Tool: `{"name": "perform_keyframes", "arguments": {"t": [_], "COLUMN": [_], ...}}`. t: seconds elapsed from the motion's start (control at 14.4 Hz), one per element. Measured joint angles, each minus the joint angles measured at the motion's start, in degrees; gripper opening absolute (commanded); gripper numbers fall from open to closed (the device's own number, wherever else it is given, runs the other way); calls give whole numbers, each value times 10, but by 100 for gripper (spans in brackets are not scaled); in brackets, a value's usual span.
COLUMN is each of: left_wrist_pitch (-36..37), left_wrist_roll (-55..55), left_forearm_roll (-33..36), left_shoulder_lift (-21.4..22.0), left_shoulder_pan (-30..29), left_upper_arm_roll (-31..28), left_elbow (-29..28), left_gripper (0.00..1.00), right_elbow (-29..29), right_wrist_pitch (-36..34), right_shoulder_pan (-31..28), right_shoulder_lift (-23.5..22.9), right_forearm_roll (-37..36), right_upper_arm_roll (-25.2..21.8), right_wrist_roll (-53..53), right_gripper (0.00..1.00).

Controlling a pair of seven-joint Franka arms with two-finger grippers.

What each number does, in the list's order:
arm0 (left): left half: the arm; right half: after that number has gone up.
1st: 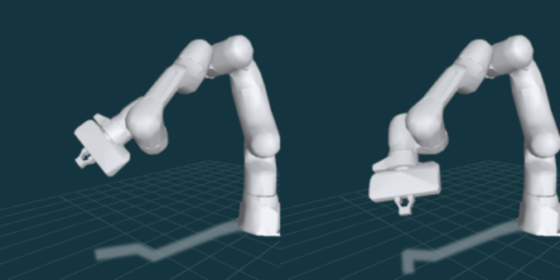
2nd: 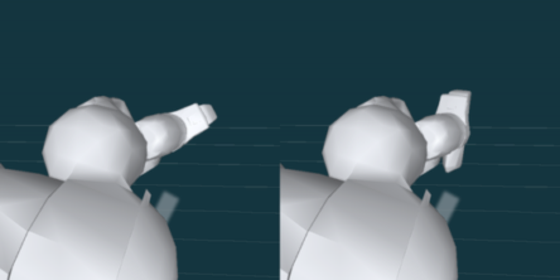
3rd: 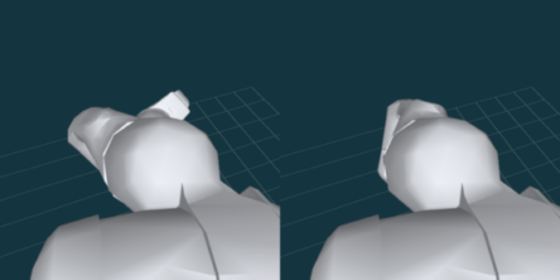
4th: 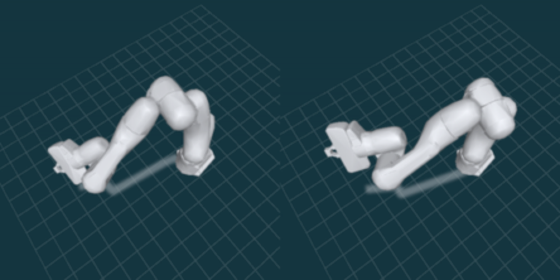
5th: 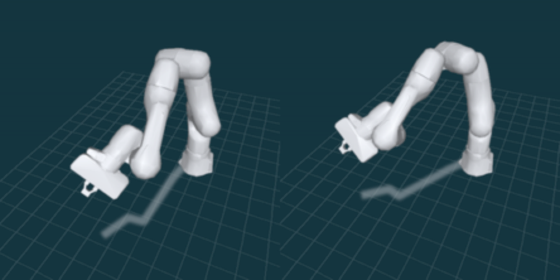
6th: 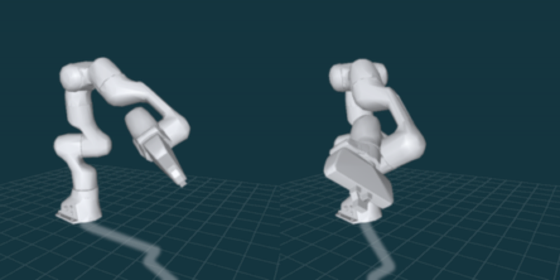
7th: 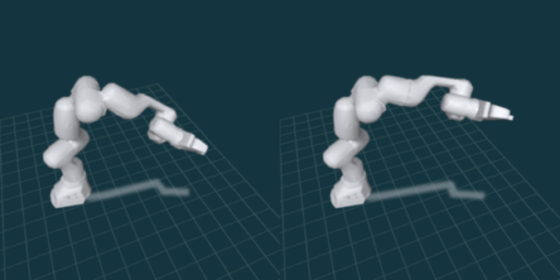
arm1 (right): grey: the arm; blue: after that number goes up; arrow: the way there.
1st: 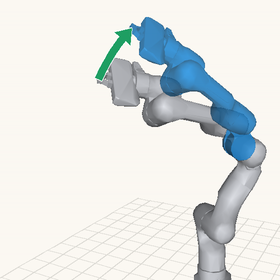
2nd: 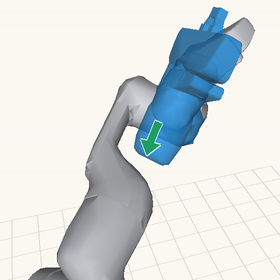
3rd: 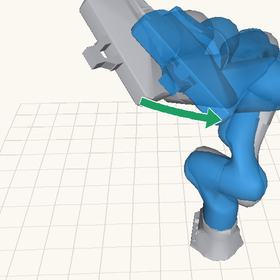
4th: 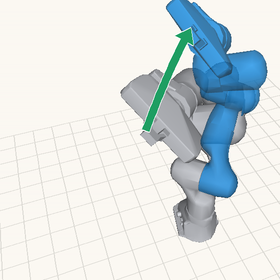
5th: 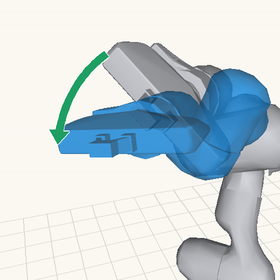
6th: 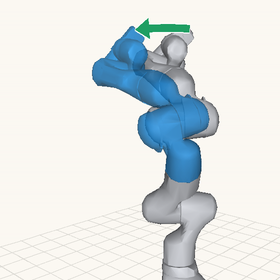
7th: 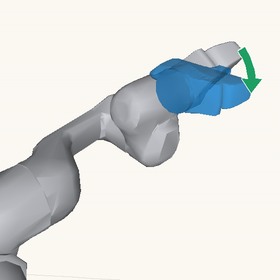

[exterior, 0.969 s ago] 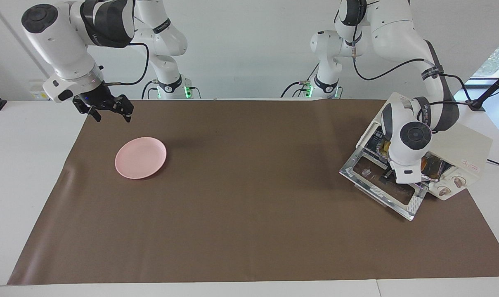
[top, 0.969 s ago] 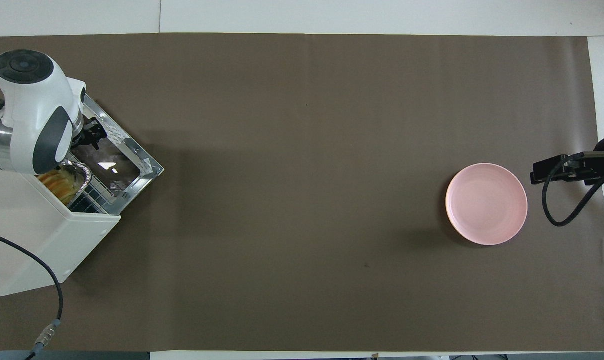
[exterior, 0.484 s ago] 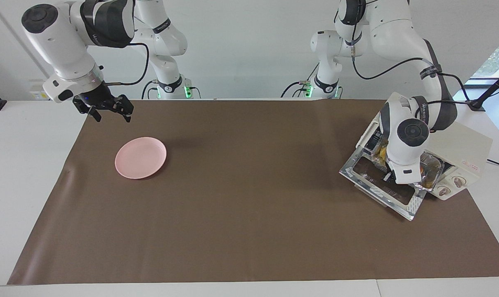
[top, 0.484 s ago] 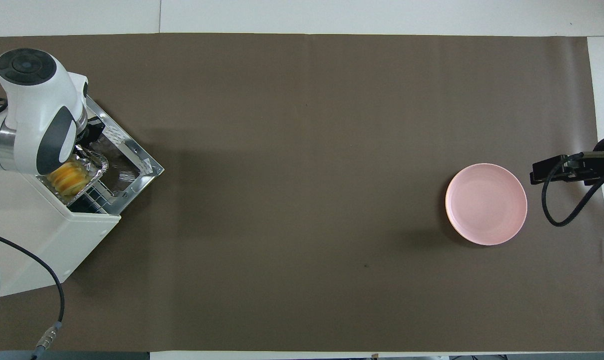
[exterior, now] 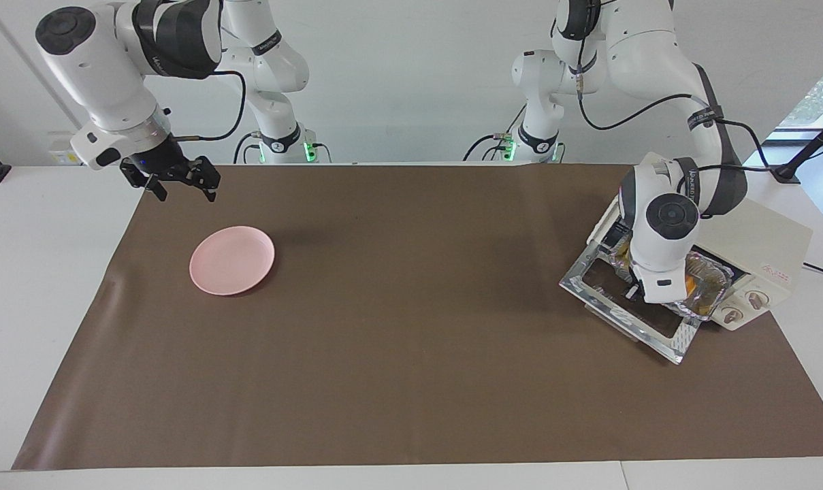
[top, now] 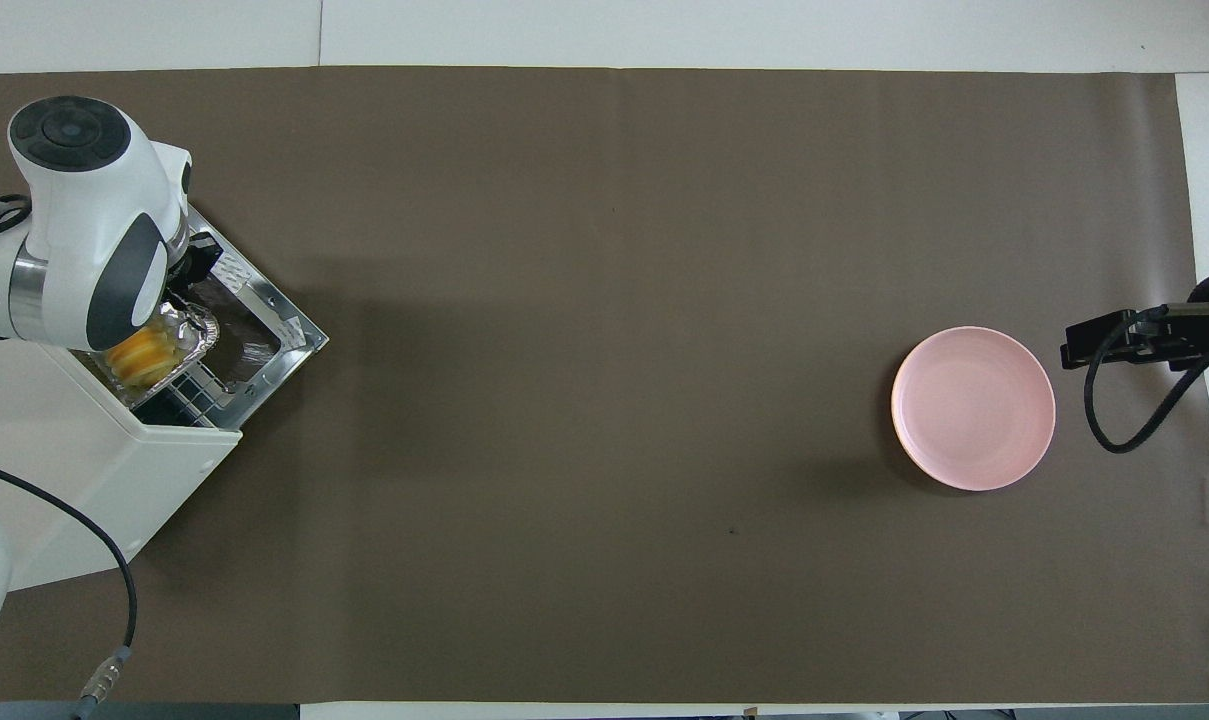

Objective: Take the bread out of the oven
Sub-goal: 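Pull the foil tray out of the oven with the left gripper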

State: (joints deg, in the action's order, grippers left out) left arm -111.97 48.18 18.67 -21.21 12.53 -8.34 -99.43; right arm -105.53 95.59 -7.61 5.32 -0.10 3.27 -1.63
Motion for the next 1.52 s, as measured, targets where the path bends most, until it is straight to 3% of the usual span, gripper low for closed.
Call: {"name": "perform_keyframes", "arguments": {"t": [0.35, 0.62, 1.18, 1.38, 1.52], "left_wrist_pitch": [-11, -9, 15, 15, 19], "left_wrist_roll": [-22, -32, -30, -30, -30], "left_forearm_roll": [-2, -73, -204, -218, -220], "left_shoulder_lift": [3, 12, 4, -24, -75], "left_shoulder_pan": [8, 19, 150, 188, 228], "left_upper_arm_roll": [4, 24, 30, 31, 31], "left_elbow": [11, 46, 104, 149, 209], "left_gripper": [0, 0, 0, 0, 0], "right_elbow": [0, 0, -2, -4, -4], "right_wrist_pitch": [0, 0, 0, 0, 2], "right_shoulder_pan": [0, 0, -1, -2, -2], "right_shoulder_lift": [0, 0, 0, 0, 0], "right_forearm_roll": [0, 0, 0, 0, 0], "right_upper_arm_roll": [0, 0, -1, -1, -2], "right_wrist_roll": [0, 0, 0, 0, 0], "right_gripper": [100, 100, 100, 100, 100]}}
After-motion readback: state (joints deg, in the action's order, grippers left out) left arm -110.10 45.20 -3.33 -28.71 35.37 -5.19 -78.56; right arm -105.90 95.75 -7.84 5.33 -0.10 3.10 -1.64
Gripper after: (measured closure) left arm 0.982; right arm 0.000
